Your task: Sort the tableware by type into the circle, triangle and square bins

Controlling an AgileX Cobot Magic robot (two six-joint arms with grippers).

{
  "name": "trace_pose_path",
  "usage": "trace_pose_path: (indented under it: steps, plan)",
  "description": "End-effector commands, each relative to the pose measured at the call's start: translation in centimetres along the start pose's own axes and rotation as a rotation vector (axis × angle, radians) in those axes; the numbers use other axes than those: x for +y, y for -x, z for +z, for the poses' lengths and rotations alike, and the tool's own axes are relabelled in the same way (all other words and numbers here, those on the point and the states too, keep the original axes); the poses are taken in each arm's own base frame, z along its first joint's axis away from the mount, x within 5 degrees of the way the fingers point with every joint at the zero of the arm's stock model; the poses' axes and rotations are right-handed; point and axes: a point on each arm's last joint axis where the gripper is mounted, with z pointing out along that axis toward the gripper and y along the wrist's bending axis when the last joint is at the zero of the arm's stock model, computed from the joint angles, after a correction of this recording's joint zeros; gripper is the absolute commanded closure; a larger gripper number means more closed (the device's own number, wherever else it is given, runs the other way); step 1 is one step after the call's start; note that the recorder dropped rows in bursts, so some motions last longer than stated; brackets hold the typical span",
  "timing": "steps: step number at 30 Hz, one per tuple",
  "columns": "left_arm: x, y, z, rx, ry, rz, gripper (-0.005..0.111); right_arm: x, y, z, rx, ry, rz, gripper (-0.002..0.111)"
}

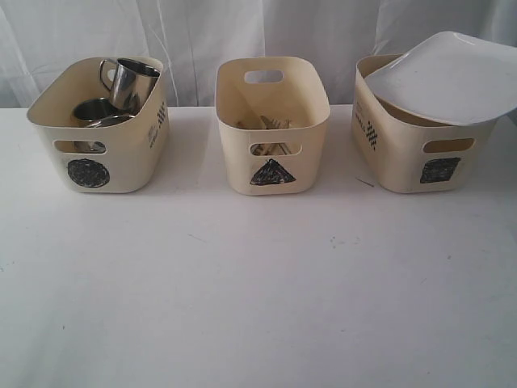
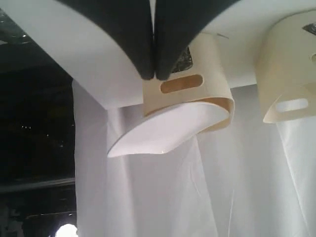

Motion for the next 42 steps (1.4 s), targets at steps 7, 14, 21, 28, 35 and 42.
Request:
trace_pose_path:
  steps: [7,14,21,28,35,42]
  plan:
    - [0.0,-0.1,0.0,-0.001,-0.001,-0.013,0.069,-0.1,-1.6,0.0,0.083,0.0,-0.06,0.108]
    - [0.0,-0.1,0.0,-0.001,-0.001,-0.013,0.069,-0.1,-1.9,0.0,0.11,-0.001,-0.06,0.108]
    - [0.0,-0.1,0.0,-0.001,-0.001,-0.013,0.069,-0.2,-2.9,-0.2,0.222,-0.001,-0.058,0.108]
    - [0.0,-0.1,0.0,-0.001,-0.001,-0.013,0.069,0.0,-2.9,-0.2,0.222,0.026,-0.016,0.108]
    - [0.0,-0.1,0.0,-0.001,-0.001,-0.013,0.069,0.1,-2.9,-0.2,0.224,0.044,-0.017,0.108]
    - [0.0,-0.1,0.0,-0.001,-0.001,-0.013,0.069,0.1,-3.0,-0.2,0.234,0.044,-0.013,0.108]
